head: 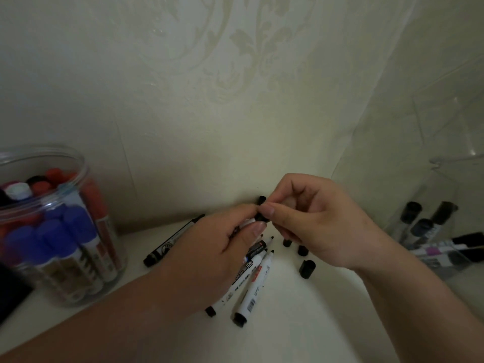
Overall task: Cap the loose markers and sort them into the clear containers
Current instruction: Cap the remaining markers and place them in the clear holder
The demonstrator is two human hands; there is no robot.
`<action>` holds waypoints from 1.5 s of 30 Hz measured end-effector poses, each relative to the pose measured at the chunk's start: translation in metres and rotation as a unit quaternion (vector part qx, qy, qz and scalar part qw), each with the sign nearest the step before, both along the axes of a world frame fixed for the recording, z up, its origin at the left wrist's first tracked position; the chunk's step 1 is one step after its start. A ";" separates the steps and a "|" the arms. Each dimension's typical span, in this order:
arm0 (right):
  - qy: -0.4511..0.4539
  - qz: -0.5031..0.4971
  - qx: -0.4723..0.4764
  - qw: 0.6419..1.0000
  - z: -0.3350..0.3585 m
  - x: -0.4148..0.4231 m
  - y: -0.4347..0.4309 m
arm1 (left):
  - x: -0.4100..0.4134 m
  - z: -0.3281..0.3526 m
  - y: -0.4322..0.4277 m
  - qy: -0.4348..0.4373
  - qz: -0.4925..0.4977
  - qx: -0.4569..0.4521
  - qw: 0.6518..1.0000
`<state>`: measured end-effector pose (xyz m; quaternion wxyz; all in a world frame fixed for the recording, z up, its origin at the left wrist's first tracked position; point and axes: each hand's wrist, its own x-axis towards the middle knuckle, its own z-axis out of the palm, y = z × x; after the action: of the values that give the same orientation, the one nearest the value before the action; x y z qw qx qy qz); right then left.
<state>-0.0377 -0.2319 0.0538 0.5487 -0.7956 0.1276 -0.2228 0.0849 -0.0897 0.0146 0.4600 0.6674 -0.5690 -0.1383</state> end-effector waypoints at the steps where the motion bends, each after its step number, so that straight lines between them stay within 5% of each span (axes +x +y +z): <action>1: -0.015 0.007 0.004 1.000 0.001 -0.001 -0.001 | 0.000 0.002 0.000 0.025 -0.018 -0.001 1.000; 11: 0.014 0.091 0.009 0.996 0.014 -0.016 -0.014 | -0.008 0.001 0.003 0.081 0.001 0.006 0.997; 21: 0.015 0.084 -0.046 0.995 0.028 -0.025 -0.004 | -0.012 0.009 0.009 -0.031 0.051 -0.077 0.995; 31: 0.033 0.067 -0.074 0.994 0.031 -0.028 -0.005 | -0.008 0.015 0.008 -0.059 0.032 -0.059 0.996; 45: 0.050 0.084 0.037 0.995 0.012 -0.015 -0.006 | 0.003 0.013 0.006 -0.177 0.012 -0.047 0.983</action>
<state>-0.0529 -0.2378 0.0662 0.5872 -0.7931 0.0952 -0.1311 0.0882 -0.0835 0.0279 0.3842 0.6658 -0.6395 0.0144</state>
